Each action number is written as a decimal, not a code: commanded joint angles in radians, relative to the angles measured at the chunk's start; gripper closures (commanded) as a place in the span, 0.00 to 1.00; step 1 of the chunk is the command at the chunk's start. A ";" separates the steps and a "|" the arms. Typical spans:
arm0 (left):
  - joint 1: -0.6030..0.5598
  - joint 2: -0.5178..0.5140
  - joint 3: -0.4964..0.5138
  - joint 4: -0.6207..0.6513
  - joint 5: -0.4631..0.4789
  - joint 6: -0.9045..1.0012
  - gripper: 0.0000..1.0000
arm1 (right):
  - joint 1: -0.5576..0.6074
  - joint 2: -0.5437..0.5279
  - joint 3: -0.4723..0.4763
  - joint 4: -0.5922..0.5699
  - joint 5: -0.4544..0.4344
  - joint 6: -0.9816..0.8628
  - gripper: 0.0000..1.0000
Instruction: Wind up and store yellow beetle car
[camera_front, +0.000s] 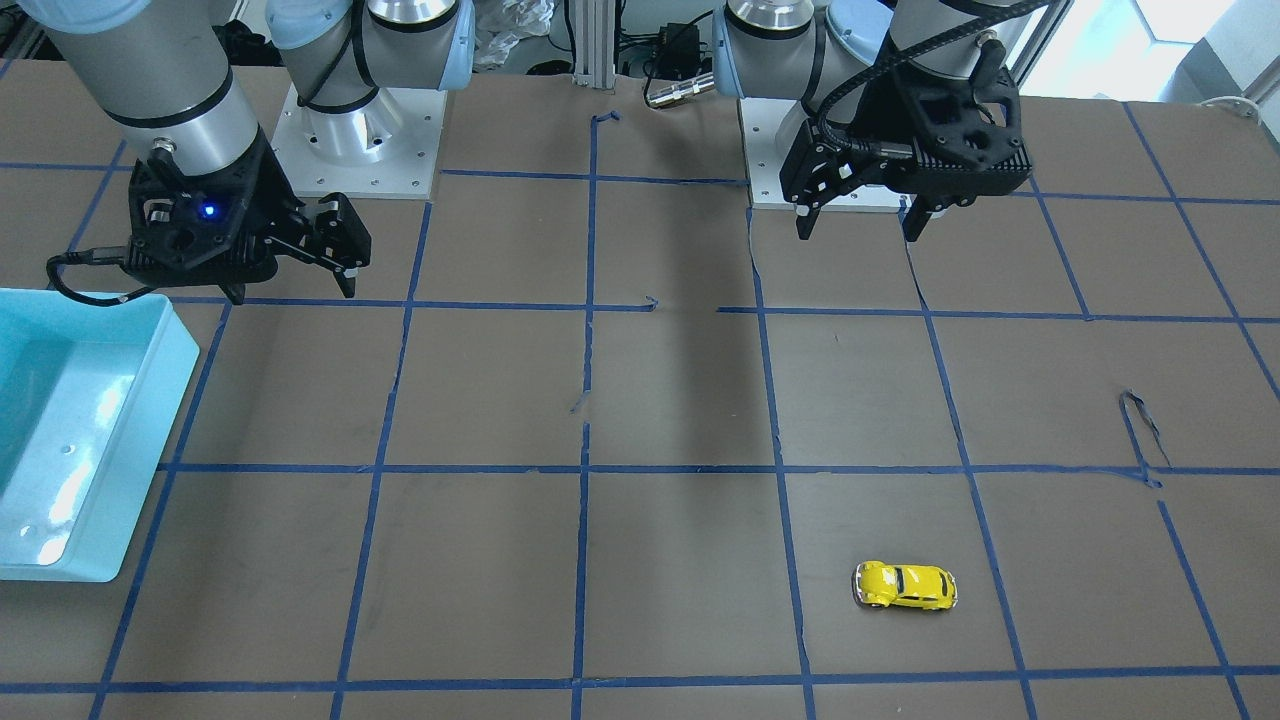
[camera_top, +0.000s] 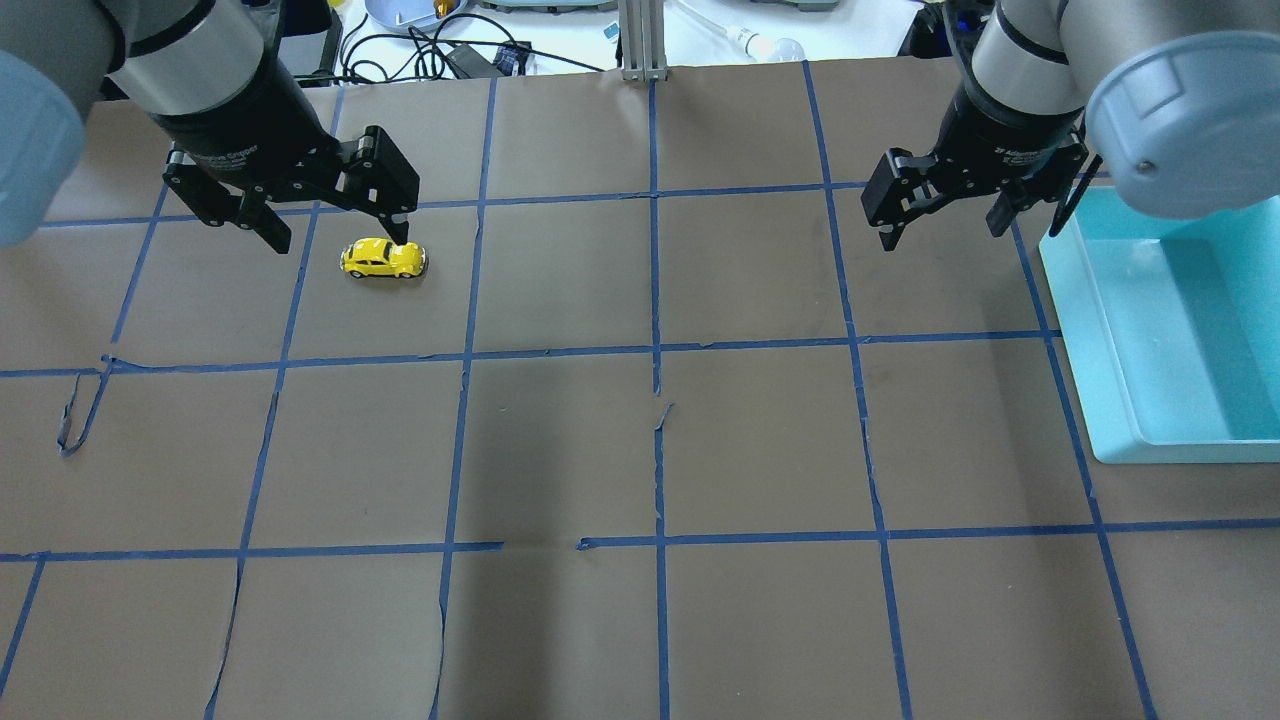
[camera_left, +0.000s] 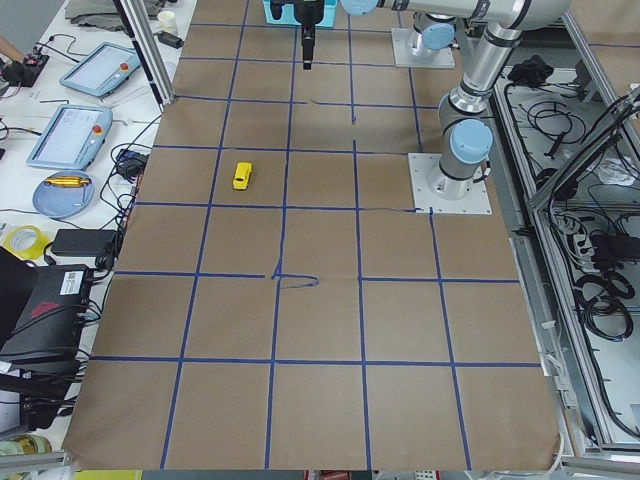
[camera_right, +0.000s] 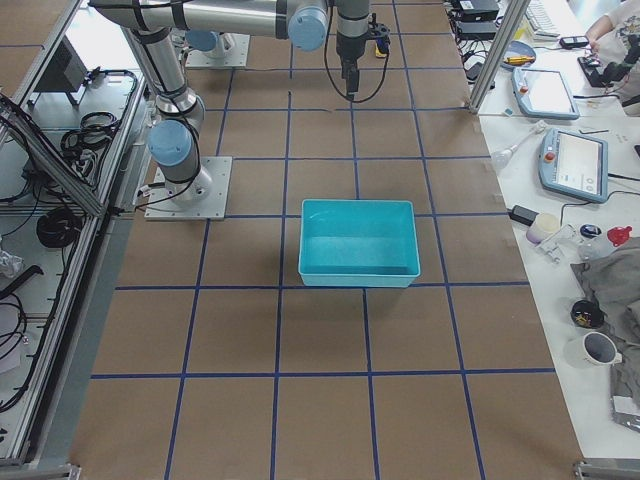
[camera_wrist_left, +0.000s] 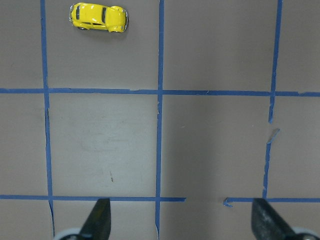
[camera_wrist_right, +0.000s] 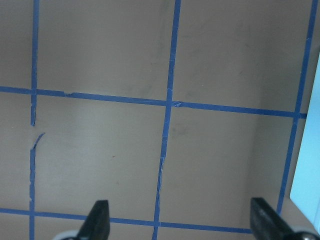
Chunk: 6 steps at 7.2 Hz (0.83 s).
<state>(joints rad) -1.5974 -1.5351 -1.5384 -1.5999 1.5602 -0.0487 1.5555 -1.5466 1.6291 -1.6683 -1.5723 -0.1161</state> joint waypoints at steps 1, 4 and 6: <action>0.002 0.000 0.000 0.003 -0.002 0.012 0.00 | 0.000 -0.001 0.000 0.001 -0.005 0.013 0.00; 0.001 -0.002 0.000 0.005 0.001 0.013 0.00 | 0.000 -0.001 0.002 0.001 -0.011 0.045 0.00; 0.001 -0.005 0.000 0.015 0.001 0.013 0.00 | 0.000 0.000 0.002 -0.001 -0.011 0.047 0.00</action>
<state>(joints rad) -1.5967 -1.5380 -1.5387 -1.5930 1.5615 -0.0355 1.5555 -1.5470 1.6306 -1.6685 -1.5828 -0.0709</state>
